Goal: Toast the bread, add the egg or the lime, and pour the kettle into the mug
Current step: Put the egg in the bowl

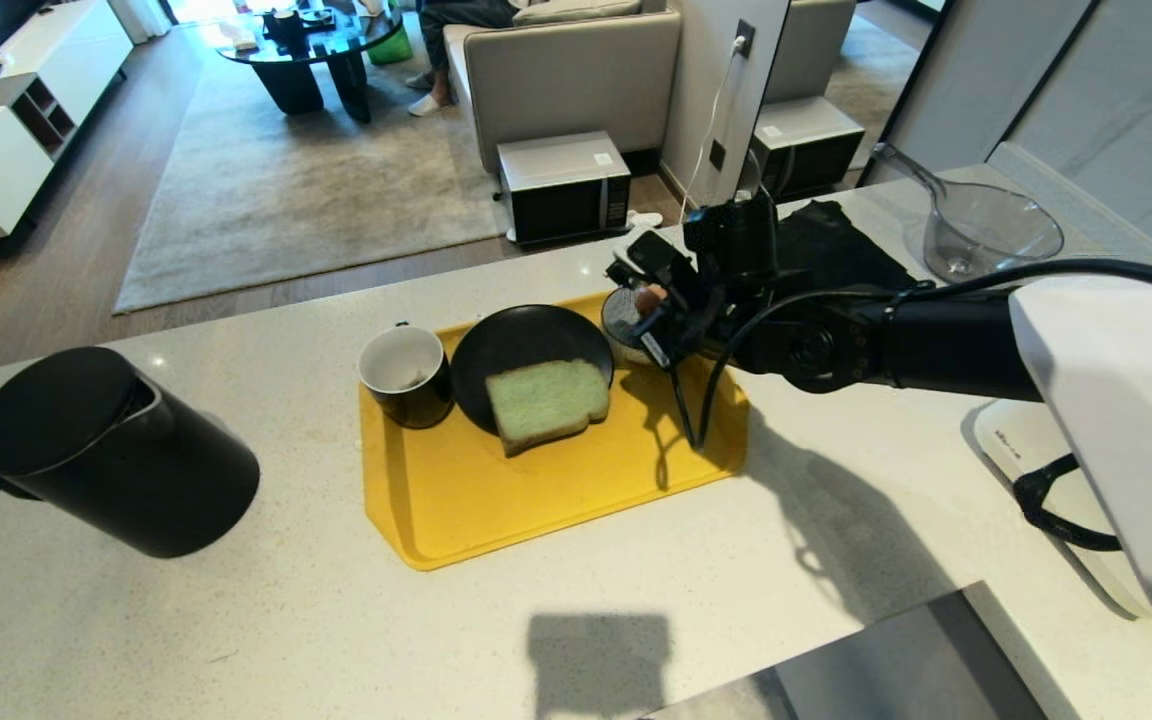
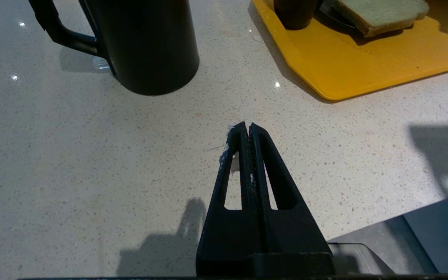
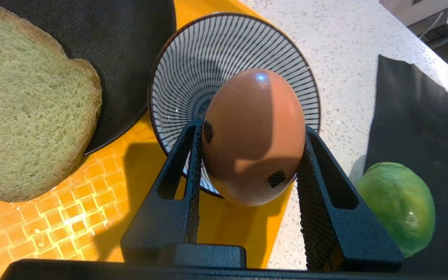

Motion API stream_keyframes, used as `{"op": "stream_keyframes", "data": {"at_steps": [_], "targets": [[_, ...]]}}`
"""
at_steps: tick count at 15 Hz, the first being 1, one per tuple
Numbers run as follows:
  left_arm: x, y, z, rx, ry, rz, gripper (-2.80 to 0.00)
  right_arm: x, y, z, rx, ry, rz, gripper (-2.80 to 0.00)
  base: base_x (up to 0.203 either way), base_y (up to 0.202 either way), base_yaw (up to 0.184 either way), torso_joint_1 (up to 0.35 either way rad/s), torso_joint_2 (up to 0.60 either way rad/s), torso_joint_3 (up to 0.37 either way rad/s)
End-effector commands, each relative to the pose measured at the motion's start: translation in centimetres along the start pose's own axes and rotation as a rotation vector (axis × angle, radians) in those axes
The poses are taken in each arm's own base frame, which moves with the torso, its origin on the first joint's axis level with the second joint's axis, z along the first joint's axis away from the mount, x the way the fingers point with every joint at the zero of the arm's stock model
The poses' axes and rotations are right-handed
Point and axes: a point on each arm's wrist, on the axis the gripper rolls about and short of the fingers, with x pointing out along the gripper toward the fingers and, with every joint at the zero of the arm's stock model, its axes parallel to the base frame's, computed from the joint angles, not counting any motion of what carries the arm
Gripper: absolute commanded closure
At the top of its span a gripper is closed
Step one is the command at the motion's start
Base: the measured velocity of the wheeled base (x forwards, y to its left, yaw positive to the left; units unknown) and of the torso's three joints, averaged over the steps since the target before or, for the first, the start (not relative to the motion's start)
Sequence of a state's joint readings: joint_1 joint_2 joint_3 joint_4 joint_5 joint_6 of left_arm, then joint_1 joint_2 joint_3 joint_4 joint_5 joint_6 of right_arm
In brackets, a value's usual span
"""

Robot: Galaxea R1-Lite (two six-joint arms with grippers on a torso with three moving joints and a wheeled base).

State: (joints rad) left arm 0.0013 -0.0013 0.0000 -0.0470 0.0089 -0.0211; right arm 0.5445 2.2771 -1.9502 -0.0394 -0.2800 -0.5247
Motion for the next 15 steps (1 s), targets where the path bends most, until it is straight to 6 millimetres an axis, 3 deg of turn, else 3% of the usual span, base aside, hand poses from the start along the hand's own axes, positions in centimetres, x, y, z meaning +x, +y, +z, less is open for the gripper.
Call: {"op": "stream_keyframes", "data": {"at_steps": [1,15], "targets": [[0.10,0.01,-0.47,-0.001,0.015,0.001,0.00,0.81,0.59,-0.35,-0.007,0.006,0.003,0.00,0.000,0.000,0.000,0.000,0.00,0.000],[0.10,0.01,-0.47,-0.001,0.015,0.001,0.00,1.46,0.02,-0.73,-0.020,-0.008,0.003,0.00,0.000,0.000,0.000,0.000,0.00,0.000]]}}
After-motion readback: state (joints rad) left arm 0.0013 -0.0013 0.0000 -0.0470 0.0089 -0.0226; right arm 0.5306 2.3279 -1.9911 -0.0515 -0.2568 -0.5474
